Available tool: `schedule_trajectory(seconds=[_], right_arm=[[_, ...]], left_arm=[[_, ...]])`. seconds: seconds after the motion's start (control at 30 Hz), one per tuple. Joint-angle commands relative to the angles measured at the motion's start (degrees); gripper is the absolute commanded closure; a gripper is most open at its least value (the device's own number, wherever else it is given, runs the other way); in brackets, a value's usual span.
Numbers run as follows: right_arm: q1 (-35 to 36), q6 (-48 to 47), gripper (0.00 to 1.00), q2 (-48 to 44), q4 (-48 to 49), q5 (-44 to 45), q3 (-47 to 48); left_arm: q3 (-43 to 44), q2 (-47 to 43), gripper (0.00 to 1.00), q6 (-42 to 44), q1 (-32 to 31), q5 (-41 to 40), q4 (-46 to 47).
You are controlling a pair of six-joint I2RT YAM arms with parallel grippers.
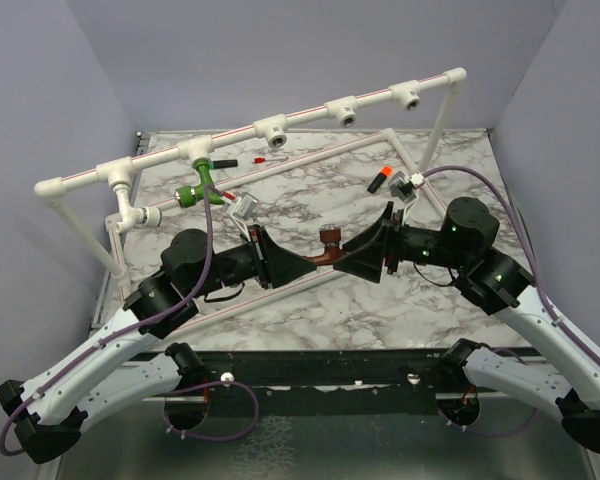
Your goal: Install the water faucets
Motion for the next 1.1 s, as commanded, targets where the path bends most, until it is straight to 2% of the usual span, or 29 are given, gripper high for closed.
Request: schedule_trajectory(seconds=[0.0,0.17,0.47,0.67,1.07], right_arm=[[0.4,6.07,0.25,-0.45,9.45,-6.79,-1.03],[0.39,10.48,0.27,0.11,16.3,-9.1,-2.7],[0.4,15.39,0.33,0.79,23.67,-11.41,-5.98],[0.38,16.74,0.38,0.37,26.2,-11.97,-6.82],[0.39,15.55,0.49,-1.41,25.35,-10.71,-6.23]], left_arm=[[-1.31,-1.87,1.0,0.63,0.35,4.92,7.35],[-2.6,-2.88,1.0,-0.32,0.33,6.87,13.57],[-3.0,-4.48,1.0,0.22,0.36,6.81,18.51],[-3.07,-4.15,1.0,0.38,0.3,6.92,18.5],[-2.97,-4.94,1.0,1.6,0.31,4.46,15.28]])
